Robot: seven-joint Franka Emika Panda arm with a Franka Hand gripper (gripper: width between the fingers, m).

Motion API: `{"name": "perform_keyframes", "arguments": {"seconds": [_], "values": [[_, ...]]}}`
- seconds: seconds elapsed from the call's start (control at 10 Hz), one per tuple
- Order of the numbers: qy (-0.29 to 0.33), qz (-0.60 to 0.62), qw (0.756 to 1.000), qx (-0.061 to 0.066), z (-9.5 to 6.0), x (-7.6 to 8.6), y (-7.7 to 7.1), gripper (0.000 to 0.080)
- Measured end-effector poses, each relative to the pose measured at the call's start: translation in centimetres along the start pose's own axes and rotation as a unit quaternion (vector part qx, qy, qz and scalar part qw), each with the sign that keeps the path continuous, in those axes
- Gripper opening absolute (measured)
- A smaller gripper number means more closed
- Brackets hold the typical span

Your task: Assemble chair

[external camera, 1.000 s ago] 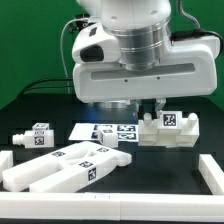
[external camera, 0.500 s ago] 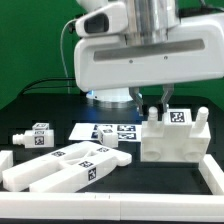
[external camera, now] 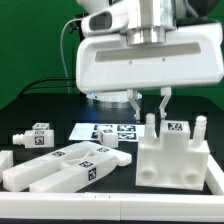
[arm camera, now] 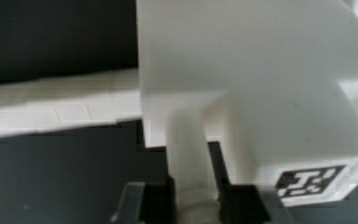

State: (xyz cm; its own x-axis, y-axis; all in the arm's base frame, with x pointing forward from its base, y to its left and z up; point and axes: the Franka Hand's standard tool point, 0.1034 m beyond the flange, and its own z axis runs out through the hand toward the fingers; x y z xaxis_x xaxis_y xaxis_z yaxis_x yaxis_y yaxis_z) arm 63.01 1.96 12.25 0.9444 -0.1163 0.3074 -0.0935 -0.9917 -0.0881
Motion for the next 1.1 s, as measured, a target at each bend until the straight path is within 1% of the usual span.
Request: {"name": "perform_keyframes", "arguments": {"seconds": [0.2, 0.3, 0.4, 0.5, 0.7, 0.9, 1.1], "values": [[0.014, -0.012, 1.000, -0.003, 0.4, 0.0, 0.2, 0.0112], [0.020, -0.019, 1.000, -0.006, 1.2, -0.5, 0.4, 0.0112], [0.026, -0.026, 0.999, -0.008, 1.7, -0.5, 0.6, 0.0112], [0.034, -0.027, 0.999, -0.009, 1.9, -0.4, 0.6, 0.0112], [0.059, -0.027, 0.998, -0.009, 2.0, -0.3, 0.1, 0.0112], [0.085, -0.033, 0.996, -0.010, 2.0, -0.5, -0.9, 0.0113], [0.088, -0.038, 0.995, -0.007, 2.0, -0.7, -1.8, 0.0113]]}}
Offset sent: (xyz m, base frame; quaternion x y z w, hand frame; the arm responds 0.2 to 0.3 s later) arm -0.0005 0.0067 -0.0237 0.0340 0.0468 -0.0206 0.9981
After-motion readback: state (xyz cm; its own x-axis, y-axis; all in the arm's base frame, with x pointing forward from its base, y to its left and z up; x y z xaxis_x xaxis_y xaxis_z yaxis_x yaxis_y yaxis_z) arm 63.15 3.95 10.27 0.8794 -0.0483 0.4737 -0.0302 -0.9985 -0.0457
